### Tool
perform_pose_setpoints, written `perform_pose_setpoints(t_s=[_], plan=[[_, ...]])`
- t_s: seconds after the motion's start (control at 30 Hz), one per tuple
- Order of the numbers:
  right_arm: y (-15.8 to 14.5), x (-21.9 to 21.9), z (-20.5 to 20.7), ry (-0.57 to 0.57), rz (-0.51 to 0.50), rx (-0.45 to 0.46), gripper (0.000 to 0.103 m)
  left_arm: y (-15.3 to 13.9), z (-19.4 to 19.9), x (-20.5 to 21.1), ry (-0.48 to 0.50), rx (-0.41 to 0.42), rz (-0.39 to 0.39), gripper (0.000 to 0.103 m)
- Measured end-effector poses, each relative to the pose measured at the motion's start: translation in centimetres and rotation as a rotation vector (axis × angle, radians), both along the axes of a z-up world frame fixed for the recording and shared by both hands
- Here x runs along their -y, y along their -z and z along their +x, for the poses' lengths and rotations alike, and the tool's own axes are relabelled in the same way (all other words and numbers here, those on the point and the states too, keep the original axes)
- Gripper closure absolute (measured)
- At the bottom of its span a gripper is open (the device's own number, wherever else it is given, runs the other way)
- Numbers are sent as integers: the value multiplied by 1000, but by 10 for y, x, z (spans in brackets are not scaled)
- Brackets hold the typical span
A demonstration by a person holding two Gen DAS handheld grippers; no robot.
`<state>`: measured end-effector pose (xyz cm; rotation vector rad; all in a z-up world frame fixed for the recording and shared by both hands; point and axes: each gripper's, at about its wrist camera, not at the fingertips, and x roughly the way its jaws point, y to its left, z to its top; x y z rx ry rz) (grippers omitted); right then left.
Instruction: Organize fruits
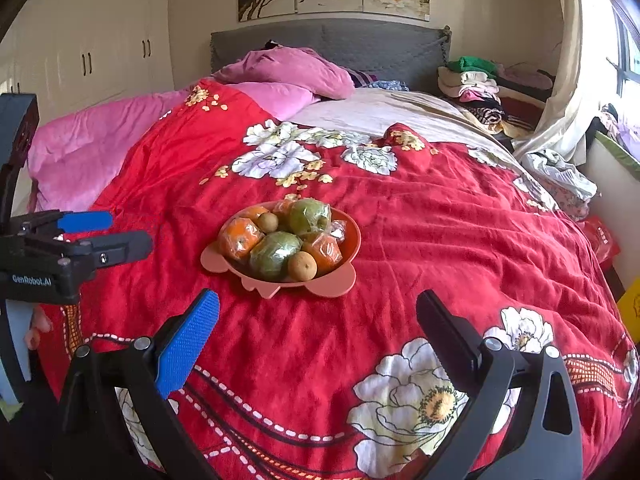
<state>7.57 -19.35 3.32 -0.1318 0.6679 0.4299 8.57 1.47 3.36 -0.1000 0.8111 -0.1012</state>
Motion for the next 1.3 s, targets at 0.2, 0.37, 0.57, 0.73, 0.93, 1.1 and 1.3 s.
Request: perform_pose_setpoints(t_s=[0.2, 0.37, 0.57, 0.73, 0.93, 1.1, 1.3], plan=[[7, 3, -8, 3, 5, -13, 4, 7, -9, 4, 9, -5, 13, 10], [16, 5, -11, 9, -6, -27, 4, 16, -16, 3, 3, -11, 17, 10], [24, 8, -14, 9, -5, -40, 4, 28, -21, 4, 4, -31, 22, 10], [31, 9, -14, 8, -2, -55, 4, 37, -22, 6, 1, -45, 19, 10], [36, 10, -13, 5, 0, -64, 4, 41, -22, 6, -9, -41, 12, 9], [37, 9, -12, 6, 1, -69, 4, 42, -22, 7, -12, -40, 11, 9], [38, 9, -12, 8, 1, -72, 4, 41, -22, 8, -15, -36, 13, 9]])
